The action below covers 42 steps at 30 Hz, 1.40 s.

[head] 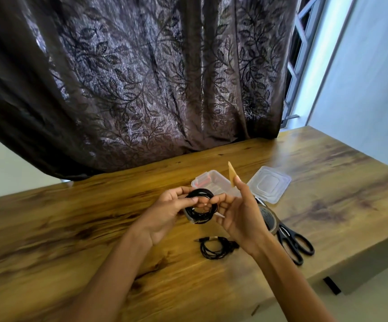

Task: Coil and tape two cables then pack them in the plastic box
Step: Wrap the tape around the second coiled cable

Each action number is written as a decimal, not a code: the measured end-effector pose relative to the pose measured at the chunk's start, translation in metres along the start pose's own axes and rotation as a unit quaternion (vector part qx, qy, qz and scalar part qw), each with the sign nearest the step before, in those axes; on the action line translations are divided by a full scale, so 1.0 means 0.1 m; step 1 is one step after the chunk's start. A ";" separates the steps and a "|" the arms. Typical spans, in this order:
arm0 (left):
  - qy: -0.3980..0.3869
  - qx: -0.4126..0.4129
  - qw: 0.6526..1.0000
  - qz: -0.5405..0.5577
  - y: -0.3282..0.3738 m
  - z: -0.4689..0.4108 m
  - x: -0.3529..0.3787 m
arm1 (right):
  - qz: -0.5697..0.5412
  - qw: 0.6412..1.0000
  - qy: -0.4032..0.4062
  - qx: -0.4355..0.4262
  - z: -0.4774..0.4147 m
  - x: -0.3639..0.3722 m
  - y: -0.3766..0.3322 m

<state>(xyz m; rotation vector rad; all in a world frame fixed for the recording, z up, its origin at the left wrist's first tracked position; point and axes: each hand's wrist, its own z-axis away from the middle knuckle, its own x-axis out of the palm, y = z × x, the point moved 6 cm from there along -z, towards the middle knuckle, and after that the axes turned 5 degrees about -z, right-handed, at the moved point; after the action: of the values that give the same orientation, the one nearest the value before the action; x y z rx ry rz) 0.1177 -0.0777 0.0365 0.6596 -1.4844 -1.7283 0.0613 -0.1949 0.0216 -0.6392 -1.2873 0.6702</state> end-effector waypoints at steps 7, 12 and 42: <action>-0.038 -0.044 0.996 0.061 0.07 -0.09 0.05 | -0.095 0.995 0.005 0.015 -0.01 -0.06 -0.12; -0.074 -0.052 0.995 -0.043 0.13 -0.08 0.16 | -0.100 0.995 0.009 0.007 -0.02 -0.08 -0.20; 0.099 -0.041 0.991 -0.076 0.31 -0.11 0.35 | 0.114 0.972 0.066 -0.194 0.21 -0.04 -0.51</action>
<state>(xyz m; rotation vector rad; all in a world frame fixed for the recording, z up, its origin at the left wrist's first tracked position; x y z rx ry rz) 0.1122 -0.1137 0.0681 0.8933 -1.2473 -1.7700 0.0444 -0.2303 0.0602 -1.1487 -1.2391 0.5529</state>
